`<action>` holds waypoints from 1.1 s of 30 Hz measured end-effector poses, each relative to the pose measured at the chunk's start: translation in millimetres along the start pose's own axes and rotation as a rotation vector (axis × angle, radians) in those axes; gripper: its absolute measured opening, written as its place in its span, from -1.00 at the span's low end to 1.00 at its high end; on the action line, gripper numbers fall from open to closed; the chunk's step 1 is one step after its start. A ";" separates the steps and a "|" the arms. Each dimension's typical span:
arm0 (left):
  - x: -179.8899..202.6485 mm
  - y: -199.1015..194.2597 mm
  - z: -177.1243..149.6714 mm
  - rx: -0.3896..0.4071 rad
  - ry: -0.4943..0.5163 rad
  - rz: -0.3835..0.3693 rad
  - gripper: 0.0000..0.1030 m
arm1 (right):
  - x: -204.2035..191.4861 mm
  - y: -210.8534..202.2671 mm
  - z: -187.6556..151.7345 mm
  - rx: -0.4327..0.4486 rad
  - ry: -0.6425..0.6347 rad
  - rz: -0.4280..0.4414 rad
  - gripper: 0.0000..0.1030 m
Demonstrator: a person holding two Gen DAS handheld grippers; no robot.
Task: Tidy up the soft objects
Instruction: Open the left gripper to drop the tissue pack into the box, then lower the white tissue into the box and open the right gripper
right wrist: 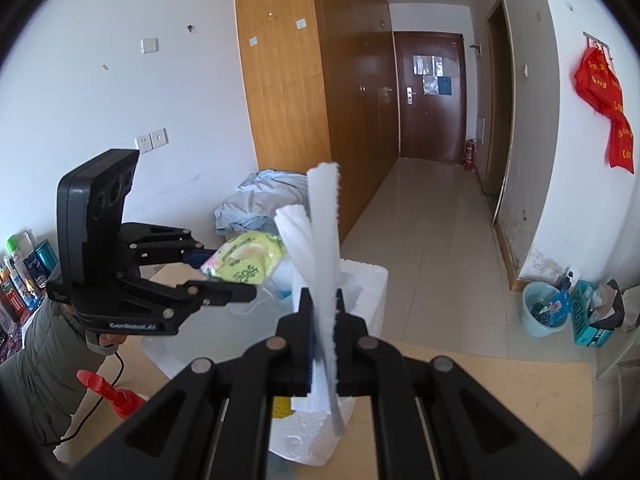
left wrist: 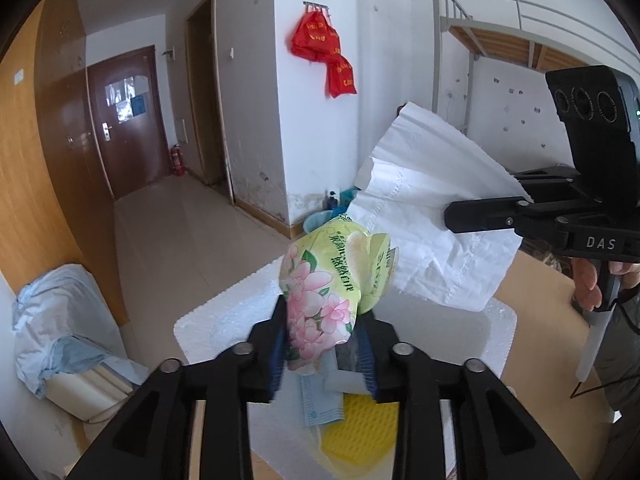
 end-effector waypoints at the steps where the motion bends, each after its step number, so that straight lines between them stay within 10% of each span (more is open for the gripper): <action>1: 0.6 -0.5 0.5 0.004 0.004 -0.001 -0.06 | -0.5 0.3 -0.2 0.000 0.002 0.001 -0.83; 8: -5.7 -3.3 0.5 0.015 -0.026 -0.006 0.67 | -2.0 0.8 -0.5 -0.004 0.001 0.003 -0.83; 33: -18.4 -26.3 -25.6 0.051 -0.084 0.044 0.75 | -12.3 27.0 -7.2 -0.078 -0.021 0.064 -0.83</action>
Point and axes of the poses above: each gripper's, at about its wrist camera, not at the fingertips, and y roughly the way its jaws point, x to its right, z to its top, the point moved 5 cm from there along y, roughly the way its jaws point, and after that the axes turned 11 degrees about z, right-handed, at the moved point
